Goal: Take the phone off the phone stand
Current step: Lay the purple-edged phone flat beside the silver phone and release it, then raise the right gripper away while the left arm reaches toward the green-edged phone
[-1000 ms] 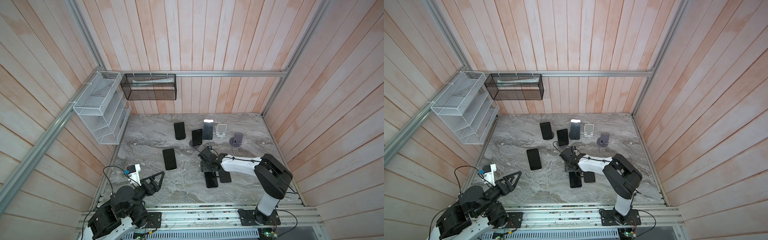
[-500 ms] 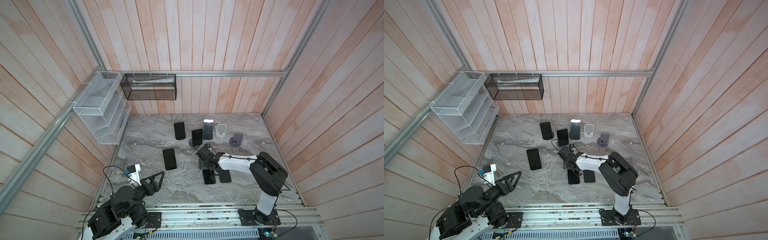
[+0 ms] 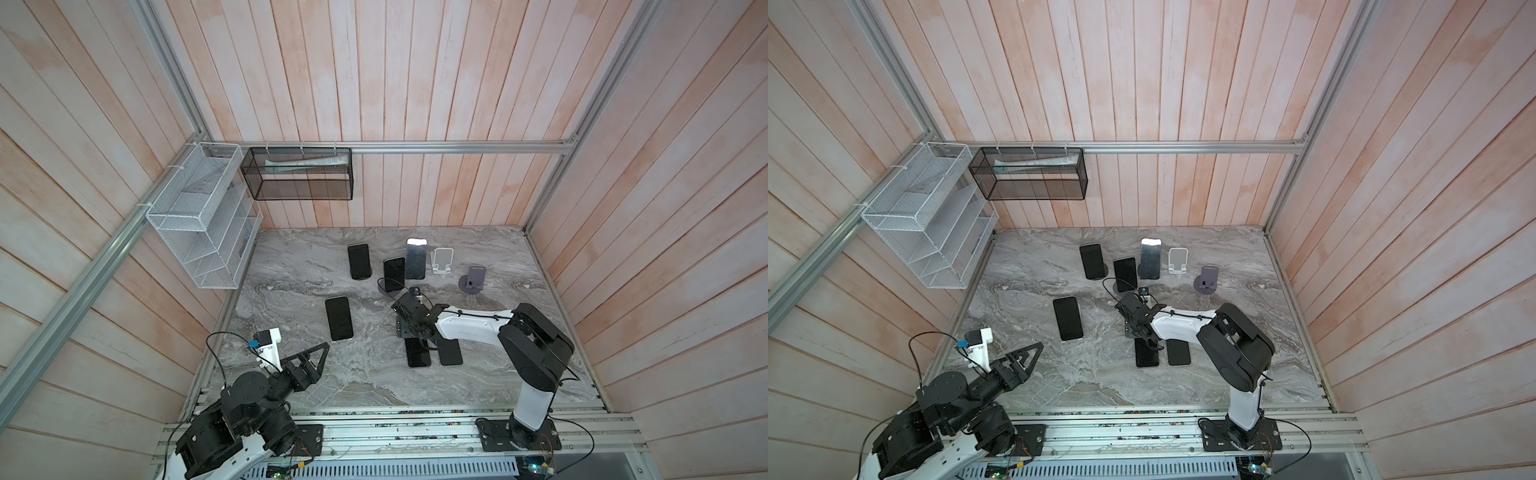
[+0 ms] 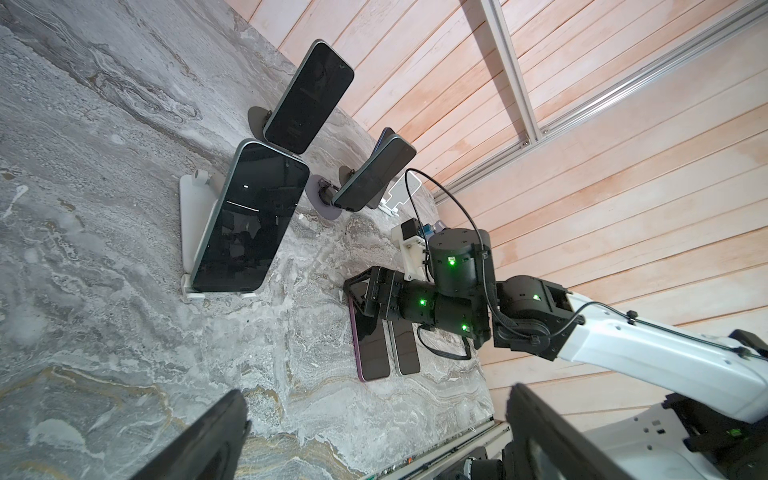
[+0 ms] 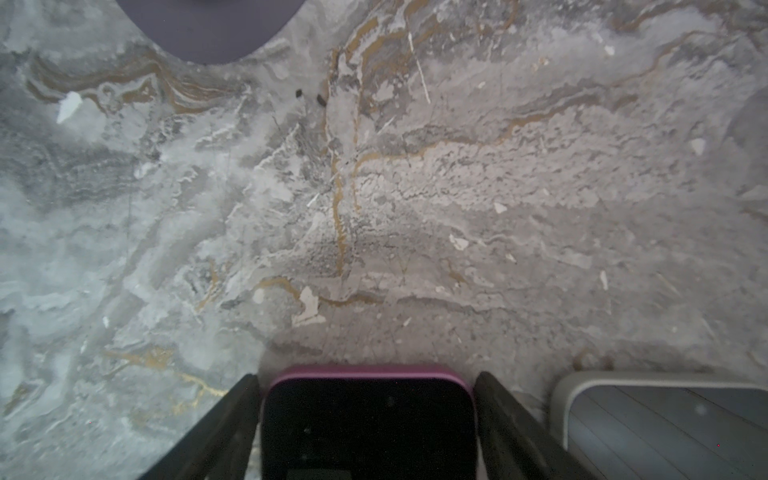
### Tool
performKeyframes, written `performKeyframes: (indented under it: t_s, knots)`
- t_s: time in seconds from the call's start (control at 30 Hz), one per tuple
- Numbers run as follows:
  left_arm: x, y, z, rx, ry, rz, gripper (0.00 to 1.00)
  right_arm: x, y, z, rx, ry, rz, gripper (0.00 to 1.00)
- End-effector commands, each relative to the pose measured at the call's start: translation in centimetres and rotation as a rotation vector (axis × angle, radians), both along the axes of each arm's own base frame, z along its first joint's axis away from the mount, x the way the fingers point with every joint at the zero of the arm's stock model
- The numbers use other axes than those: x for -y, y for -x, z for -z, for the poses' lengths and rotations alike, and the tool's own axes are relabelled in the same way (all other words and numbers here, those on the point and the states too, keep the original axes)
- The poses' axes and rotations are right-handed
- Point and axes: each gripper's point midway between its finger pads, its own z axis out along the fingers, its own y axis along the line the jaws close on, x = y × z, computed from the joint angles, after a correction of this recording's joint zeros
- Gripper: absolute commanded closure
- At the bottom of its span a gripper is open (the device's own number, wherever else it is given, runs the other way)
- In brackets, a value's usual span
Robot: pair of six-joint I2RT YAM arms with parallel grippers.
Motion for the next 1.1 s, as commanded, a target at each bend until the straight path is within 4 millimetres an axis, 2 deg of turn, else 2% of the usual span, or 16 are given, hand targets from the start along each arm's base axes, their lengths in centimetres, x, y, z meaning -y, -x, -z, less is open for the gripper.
performKeyframes:
  t_s: [0.0, 0.07, 0.27, 0.33, 0.47, 0.6, 0.7, 0.77, 0.83, 0.93, 1.07]
  knots:
    - [-0.1, 0.0, -0.4, 0.010, 0.003, 0.000, 0.01, 0.4, 0.3, -0.3, -0.024, 0.010, 0.011, 0.18]
    - [-0.1, 0.0, -0.5, 0.002, 0.002, -0.002, 0.01, 0.5, 0.2, -1.6, -0.005, 0.002, 0.008, 0.18]
    - [0.0, -0.4, -0.2, -0.012, -0.010, -0.020, 0.01, 1.1, -0.5, -9.3, 0.138, -0.043, -0.013, 0.17]
    - [0.3, -0.8, -0.2, -0.018, -0.015, -0.022, 0.01, 1.9, -0.6, -11.3, 0.180, -0.037, -0.005, 0.17]
    - [1.3, -2.0, -0.1, -0.035, -0.083, -0.029, 0.01, 5.4, -0.8, -14.6, 0.281, 0.021, 0.061, 0.15]
    - [0.7, -3.6, -0.1, -0.071, -0.233, -0.102, 0.01, 9.9, -1.0, -16.9, 0.367, -0.039, 0.167, 0.14]
    - [0.5, -5.0, 0.0, -0.081, -0.331, -0.162, 0.01, 12.2, -0.9, -17.2, 0.443, -0.127, 0.174, 0.17]
    - [1.1, -6.0, 0.1, -0.083, -0.377, -0.171, 0.00, 12.7, -0.4, -16.8, 0.491, -0.186, 0.149, 0.20]
    - [1.7, -7.0, 0.4, -0.097, -0.432, -0.176, 0.00, 13.4, 0.2, -16.7, 0.519, -0.229, 0.174, 0.19]
    - [1.7, -8.2, 0.8, -0.117, -0.524, -0.220, 0.00, 13.6, 0.7, -15.8, 0.509, -0.323, 0.170, 0.16]
    - [2.2, -10.0, 0.5, -0.089, -0.601, -0.257, 0.00, 13.2, 1.1, -13.5, 0.449, -0.381, 0.128, 0.13]
